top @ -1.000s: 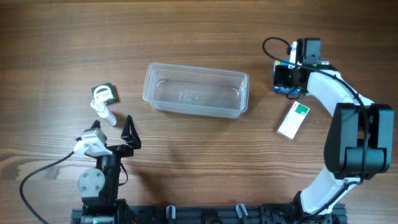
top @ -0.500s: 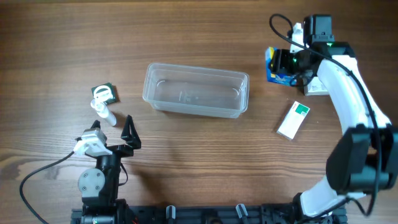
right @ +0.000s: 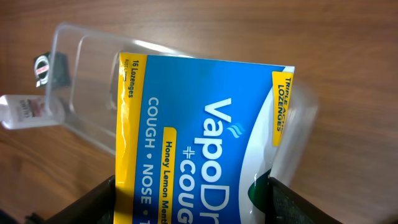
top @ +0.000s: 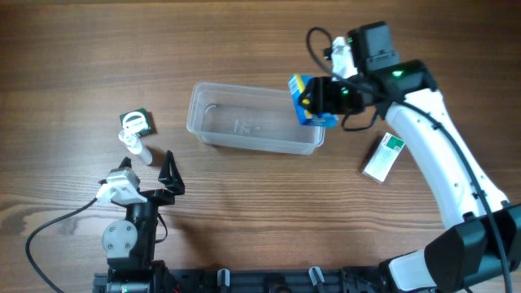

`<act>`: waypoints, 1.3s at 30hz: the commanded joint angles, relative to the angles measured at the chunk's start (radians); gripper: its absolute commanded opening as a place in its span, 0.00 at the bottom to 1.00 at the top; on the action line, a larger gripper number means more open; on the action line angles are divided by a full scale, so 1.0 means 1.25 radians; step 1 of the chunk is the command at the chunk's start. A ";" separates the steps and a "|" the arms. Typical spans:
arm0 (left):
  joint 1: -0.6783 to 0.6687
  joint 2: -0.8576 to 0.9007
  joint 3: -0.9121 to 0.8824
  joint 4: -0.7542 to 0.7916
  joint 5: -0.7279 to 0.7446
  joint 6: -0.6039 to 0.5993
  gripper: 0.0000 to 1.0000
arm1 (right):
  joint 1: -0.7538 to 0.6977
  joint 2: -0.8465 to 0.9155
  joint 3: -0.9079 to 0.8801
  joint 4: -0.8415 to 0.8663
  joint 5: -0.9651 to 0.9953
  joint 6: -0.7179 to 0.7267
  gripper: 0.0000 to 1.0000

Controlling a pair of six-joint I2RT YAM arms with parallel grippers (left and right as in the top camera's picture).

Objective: Pack container
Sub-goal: 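Carry the VapoDrops box left and lower it into the container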

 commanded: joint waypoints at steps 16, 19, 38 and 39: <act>0.003 -0.005 -0.002 -0.005 0.013 -0.001 1.00 | 0.199 0.076 0.011 0.001 0.379 0.312 0.55; 0.003 -0.005 -0.002 -0.005 0.012 -0.001 1.00 | 0.199 0.111 0.011 0.003 0.395 0.332 0.54; 0.003 -0.005 -0.002 -0.005 0.012 -0.001 1.00 | 0.189 0.161 0.011 0.061 0.466 0.259 0.55; 0.003 -0.005 -0.002 -0.005 0.012 -0.001 1.00 | 0.189 0.161 0.011 0.061 0.470 0.255 0.55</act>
